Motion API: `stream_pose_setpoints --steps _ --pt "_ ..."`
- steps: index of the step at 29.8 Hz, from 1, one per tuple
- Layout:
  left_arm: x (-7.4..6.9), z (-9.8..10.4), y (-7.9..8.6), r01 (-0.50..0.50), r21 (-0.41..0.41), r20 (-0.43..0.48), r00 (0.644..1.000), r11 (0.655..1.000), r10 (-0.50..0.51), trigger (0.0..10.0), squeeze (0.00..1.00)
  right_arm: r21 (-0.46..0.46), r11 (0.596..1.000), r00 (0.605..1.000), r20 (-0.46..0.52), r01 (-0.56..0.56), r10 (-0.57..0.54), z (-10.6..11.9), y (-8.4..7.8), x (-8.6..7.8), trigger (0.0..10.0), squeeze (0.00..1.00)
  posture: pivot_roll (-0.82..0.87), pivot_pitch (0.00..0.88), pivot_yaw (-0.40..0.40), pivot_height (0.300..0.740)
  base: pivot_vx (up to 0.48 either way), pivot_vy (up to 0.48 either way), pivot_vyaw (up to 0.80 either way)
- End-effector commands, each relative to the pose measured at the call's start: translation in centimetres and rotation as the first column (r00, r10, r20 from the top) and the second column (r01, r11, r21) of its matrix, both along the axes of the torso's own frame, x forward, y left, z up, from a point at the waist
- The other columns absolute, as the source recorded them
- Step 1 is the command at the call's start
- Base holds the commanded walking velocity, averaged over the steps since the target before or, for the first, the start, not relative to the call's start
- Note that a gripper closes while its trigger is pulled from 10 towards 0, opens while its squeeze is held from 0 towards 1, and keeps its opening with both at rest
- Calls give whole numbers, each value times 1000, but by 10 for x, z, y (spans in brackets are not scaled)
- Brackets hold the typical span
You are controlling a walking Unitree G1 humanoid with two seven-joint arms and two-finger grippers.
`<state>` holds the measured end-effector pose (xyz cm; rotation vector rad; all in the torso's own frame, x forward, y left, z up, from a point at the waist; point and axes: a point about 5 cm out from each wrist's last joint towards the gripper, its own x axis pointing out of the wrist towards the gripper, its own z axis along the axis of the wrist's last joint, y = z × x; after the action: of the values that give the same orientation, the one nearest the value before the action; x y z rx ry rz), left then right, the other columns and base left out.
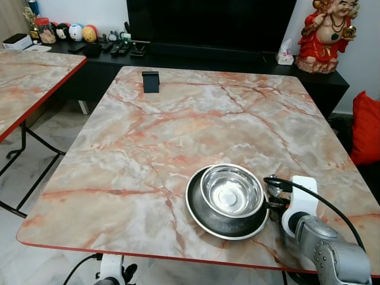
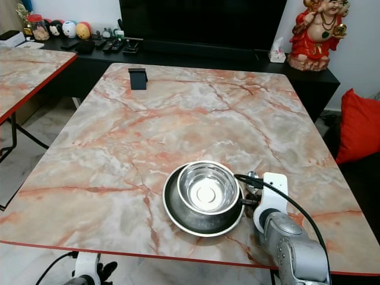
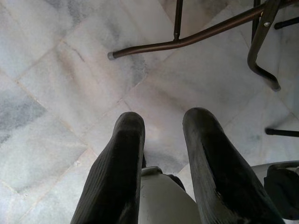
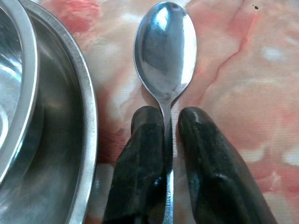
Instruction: Setting the table
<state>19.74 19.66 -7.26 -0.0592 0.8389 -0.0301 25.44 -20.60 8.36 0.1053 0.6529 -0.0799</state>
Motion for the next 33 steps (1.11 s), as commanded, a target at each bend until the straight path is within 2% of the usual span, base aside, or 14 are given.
stream_pose_setpoints --steps 1,10,11,13,14,27,30,33 --pt "-1 -1 -1 4 -6 -8 1000 1000 -4 10000 0 -6 1000 1000 13 10 -10 3 -3 3 10000 608 -25 0 -72 727 0 0 0" --pt "-3 -2 -1 1 -6 -16 1000 1000 -1 10000 0 -5 1000 1000 12 7 -7 3 -2 3 10000 596 -25 0 -72 727 0 0 0" --pt "-4 -3 -1 1 -6 -20 1000 1000 -1 10000 0 -4 1000 1000 14 7 -7 3 -2 3 10000 545 -25 0 -72 727 0 0 0" --pt "-5 -3 -2 0 -6 -22 1000 1000 -1 10000 0 -4 1000 1000 15 7 -7 3 -2 3 10000 545 -25 0 -72 727 0 0 0" --pt "-5 -3 -2 0 -6 -26 1000 1000 0 10000 0 -6 1000 1000 20 11 -10 4 -2 4 10000 8 -26 0 -72 727 0 0 0" --pt "-11 -5 6 -12 2 -49 999 1000 12 10000 0 30 999 995 91 42 -45 15 -4 10 10000 0 -26 0 -70 727 0 0 0" --pt "-11 -5 6 -12 2 -50 999 1000 12 10000 0 31 997 986 149 64 -68 21 -6 14 10000 0 -26 0 -70 727 0 0 0" --pt "-11 -5 7 -12 3 -51 999 1000 13 10000 0 3 996 955 284 89 -86 36 -11 20 10000 0 -27 0 -68 727 0 0 0"
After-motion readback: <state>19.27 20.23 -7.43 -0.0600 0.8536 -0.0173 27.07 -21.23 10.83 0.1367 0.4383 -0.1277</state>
